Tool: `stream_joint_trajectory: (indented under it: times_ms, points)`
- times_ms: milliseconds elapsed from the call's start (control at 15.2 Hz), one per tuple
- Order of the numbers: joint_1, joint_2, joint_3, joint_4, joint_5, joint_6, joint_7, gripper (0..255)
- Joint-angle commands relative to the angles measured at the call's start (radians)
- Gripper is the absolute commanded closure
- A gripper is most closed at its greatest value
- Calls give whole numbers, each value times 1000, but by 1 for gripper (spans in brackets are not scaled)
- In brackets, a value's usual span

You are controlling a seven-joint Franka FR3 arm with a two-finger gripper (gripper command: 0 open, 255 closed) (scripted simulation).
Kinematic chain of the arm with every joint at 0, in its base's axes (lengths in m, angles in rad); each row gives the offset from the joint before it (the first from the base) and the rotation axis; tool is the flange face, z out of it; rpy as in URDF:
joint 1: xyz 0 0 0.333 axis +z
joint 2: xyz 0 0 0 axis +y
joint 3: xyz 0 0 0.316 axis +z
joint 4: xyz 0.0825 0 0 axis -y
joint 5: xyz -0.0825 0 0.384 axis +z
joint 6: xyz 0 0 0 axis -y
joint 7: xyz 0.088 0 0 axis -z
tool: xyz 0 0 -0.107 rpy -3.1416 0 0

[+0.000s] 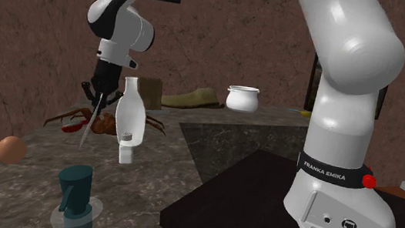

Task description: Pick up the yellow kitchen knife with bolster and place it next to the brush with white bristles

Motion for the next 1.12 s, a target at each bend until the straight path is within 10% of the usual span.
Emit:
stream_joint_trajectory:
  times_ms: [0,264,1056]
  points:
    - [-5,73,-9,124,-16,-53,8,255]
    - [-12,197,-21,336,-37,-142,20,255]
    - [-14,298,-12,337,-24,-45,-10,255]
